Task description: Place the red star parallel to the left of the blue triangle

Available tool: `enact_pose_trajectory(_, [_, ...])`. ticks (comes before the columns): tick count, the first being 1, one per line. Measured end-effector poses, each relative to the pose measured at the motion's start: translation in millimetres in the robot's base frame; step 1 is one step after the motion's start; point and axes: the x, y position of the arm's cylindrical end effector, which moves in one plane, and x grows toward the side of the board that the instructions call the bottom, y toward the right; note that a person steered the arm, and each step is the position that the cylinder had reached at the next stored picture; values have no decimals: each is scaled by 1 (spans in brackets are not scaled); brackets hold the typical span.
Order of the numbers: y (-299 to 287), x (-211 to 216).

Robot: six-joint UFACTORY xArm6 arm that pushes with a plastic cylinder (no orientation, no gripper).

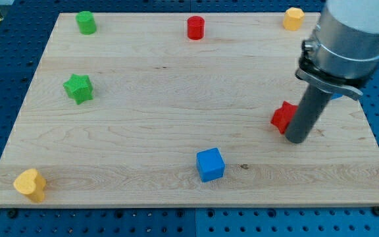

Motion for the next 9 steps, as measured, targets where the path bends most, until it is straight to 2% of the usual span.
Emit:
enact_pose_trajectory(1, [-3,-9])
enact_pose_trajectory(3, [66,-11])
enact_pose_trajectory(5, [-19,-42])
enact_pose_trajectory(7, [-3,-54])
enact_pose_trajectory(8, [-19,-61])
enact_pose_trajectory(9, [-60,-64])
